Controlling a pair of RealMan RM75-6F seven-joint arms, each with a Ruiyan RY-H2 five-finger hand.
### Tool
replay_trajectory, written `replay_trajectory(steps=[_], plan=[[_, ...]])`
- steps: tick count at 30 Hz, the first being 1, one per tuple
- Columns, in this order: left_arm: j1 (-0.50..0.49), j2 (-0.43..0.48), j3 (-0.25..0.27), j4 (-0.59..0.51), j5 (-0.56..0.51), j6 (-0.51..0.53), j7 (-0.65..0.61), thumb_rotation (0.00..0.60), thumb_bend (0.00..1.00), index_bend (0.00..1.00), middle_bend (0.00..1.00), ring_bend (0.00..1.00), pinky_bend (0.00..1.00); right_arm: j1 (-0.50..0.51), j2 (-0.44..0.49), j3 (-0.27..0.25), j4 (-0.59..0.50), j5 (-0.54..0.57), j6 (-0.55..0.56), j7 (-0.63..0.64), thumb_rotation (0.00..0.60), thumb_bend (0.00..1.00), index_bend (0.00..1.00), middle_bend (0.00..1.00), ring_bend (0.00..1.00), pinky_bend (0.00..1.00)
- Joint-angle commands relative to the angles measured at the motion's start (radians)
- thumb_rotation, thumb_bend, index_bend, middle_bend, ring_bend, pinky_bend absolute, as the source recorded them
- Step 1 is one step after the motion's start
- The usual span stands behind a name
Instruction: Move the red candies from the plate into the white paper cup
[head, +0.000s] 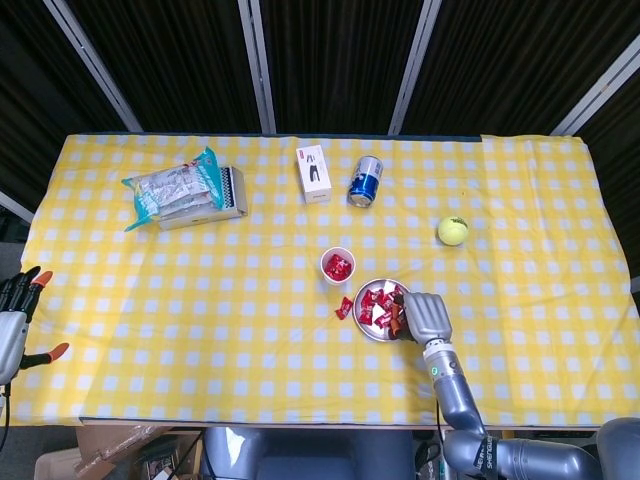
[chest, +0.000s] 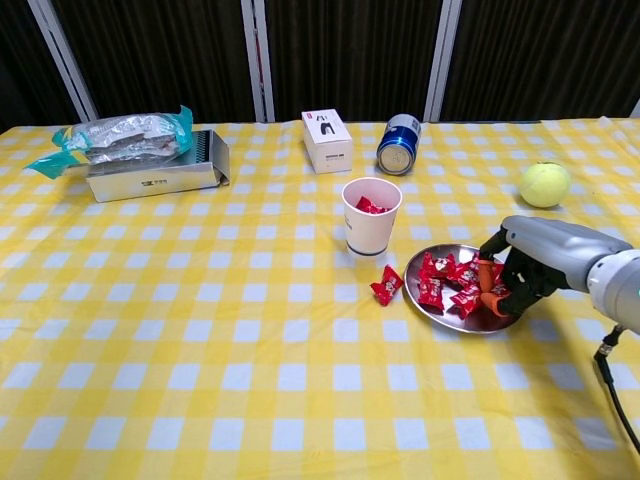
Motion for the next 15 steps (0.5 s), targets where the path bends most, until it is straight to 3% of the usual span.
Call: replay_trajectory(steps=[1, 15], plan=[[0.0, 0.0, 0.0, 0.001, 0.0, 0.0, -0.001, 0.6, 0.06, 0.0, 0.0, 0.0, 0.0, -0.001, 0.002, 0.003, -0.007, -0.01, 0.005, 0.002, 0.6, 0.64, 0.64, 0.87, 0.85, 0.95], [0.0, 0.0, 0.0, 0.0, 0.002, 0.0, -0.002, 0.6, 0.06, 0.0, 0.0, 0.0, 0.0, 0.01, 0.069, 0.057, -0.112, -0.065, 0.046, -0.015, 0.6, 0.65, 0.64, 0.86, 0.85, 0.95]])
